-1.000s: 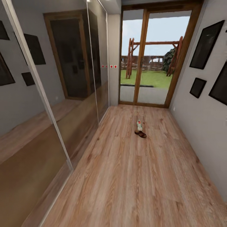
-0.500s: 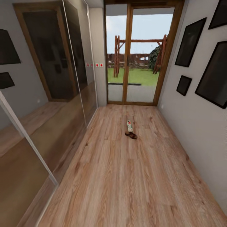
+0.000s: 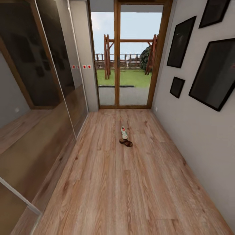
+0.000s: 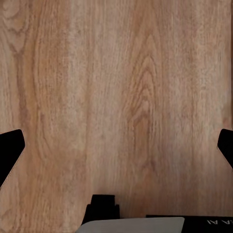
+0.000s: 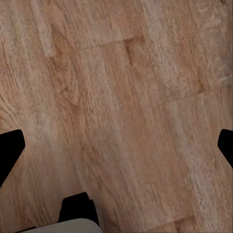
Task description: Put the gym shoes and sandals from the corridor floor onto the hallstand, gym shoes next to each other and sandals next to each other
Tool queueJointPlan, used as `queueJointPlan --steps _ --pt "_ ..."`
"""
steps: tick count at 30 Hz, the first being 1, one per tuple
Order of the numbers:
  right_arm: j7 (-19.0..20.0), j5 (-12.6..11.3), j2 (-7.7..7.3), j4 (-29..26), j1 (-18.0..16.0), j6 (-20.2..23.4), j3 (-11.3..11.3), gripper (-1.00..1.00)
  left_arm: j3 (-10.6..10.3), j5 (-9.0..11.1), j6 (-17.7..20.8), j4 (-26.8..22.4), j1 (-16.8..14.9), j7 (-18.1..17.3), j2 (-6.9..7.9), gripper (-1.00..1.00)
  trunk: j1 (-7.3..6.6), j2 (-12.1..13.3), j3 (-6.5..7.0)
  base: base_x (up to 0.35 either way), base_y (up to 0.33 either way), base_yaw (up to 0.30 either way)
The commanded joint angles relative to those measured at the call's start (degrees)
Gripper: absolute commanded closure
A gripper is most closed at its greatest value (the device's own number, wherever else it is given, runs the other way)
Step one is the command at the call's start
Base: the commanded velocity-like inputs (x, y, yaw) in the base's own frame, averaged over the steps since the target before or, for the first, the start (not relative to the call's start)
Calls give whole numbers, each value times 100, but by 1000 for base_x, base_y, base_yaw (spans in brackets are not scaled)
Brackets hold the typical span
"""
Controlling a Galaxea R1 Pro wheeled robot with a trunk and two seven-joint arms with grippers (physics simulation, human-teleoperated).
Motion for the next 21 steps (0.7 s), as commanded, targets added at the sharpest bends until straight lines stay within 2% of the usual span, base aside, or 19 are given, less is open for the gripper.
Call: queueJointPlan --steps 1,21 --pt "2 -45 0 5 -4 -21 5 -100 8 11 -18 3 -1 -3 -3 -100 3 -2 -5 338 0 -82" --pt "19 -26 0 5 0 -37 19 -100 8 11 -18 3 0 -3 -8 -100 3 -2 -6 338 0 -14"
